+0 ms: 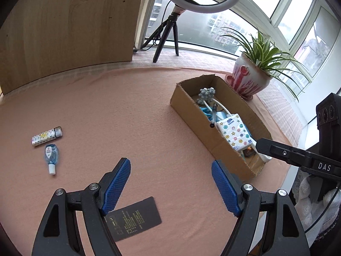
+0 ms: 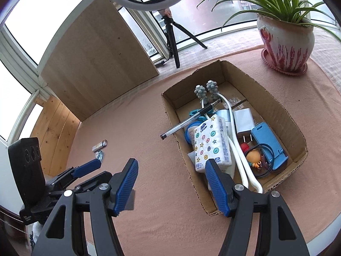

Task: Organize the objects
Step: 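Carry the tissue pack over the box and open both tools to drop it, then move both tools back toward the blue hand sanitizer and patterned lighter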

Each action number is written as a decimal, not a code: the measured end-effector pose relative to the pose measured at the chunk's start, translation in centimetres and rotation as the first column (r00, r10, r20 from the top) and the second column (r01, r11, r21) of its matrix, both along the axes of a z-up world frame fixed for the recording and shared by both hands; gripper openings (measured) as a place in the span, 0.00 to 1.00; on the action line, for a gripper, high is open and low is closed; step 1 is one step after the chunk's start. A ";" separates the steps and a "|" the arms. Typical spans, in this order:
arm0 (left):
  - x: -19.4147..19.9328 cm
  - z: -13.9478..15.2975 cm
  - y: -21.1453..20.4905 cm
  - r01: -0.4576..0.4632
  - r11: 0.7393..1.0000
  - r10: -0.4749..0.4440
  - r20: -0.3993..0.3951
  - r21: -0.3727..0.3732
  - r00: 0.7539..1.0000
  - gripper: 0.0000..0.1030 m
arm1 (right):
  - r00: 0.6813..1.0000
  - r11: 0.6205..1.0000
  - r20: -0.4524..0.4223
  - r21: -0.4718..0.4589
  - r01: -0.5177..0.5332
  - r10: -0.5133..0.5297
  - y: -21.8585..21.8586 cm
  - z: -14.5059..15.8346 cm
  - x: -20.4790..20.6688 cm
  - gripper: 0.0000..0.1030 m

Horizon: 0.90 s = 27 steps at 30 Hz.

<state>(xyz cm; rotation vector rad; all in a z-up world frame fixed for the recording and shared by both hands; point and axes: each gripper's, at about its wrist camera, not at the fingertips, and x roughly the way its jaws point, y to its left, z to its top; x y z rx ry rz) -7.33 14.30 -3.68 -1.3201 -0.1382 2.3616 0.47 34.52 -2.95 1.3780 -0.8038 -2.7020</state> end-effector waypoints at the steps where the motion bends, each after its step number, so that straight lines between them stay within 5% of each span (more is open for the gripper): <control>1: -0.1 -0.1 -1.2 -0.019 1.000 0.019 0.004 -0.005 1.000 0.79 | 1.000 1.000 0.004 0.003 -0.017 0.017 -0.6 -0.1 -0.2 0.60; 10: -1.8 -3.0 -10.2 -0.110 0.991 0.115 0.064 -0.071 0.991 0.78 | 0.976 0.979 0.075 -0.010 -0.202 0.202 -7.4 -2.4 -2.2 0.60; 20: -3.6 -5.6 -15.8 -0.184 0.980 0.191 0.110 -0.069 0.975 0.78 | 0.903 0.927 0.210 -0.108 -0.360 0.375 -14.2 -6.9 -2.2 0.60; 27: -6.8 -6.8 -18.1 -0.247 0.965 0.257 0.121 -0.093 0.959 0.74 | 0.895 0.927 0.238 -0.098 -0.363 0.376 -16.5 -7.9 -2.2 0.60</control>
